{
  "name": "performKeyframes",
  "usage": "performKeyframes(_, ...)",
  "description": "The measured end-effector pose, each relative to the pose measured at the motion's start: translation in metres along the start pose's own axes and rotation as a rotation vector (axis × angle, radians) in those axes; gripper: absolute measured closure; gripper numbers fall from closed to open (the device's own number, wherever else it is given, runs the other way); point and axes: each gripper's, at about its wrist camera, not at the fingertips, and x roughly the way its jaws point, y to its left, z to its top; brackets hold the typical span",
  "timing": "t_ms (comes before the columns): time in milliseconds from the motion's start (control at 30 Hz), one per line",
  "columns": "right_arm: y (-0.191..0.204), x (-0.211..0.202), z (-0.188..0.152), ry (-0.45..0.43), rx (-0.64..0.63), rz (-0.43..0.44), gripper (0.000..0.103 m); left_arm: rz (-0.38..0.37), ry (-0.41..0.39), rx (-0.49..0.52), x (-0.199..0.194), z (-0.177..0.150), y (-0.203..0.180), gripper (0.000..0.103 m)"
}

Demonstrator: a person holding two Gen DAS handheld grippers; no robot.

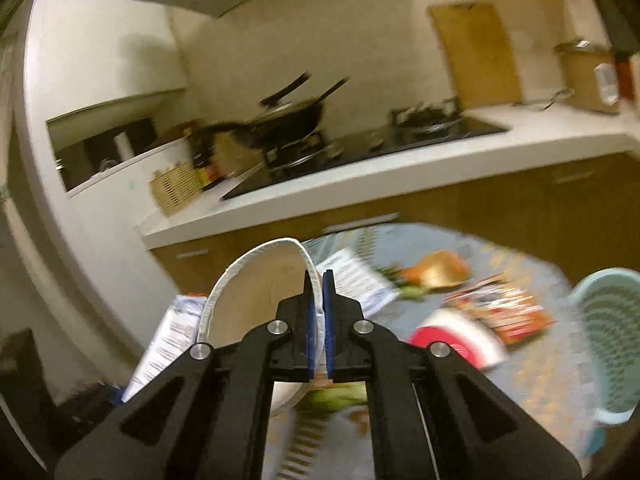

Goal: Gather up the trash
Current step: 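Carry carton and cup to the blue basket and release both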

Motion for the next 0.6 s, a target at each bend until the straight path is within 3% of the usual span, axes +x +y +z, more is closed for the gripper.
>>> performKeyframes(233,-0.069,-0.062,0.010,-0.084,0.007,-0.228,0.101,-0.163,-0.018,0.112,0.013,0.035,-0.081,0.048)
performKeyframes(367,-0.123,-0.097,0.009,-0.110,0.048,-0.364,0.101,-0.283,0.010,0.162,0.032,0.048,-0.138,0.048)
performKeyframes(600,-0.203,-0.128,-0.004,-0.083,0.116,-0.564,0.101,-0.416,0.077,0.243,0.078,0.054,-0.228,0.048)
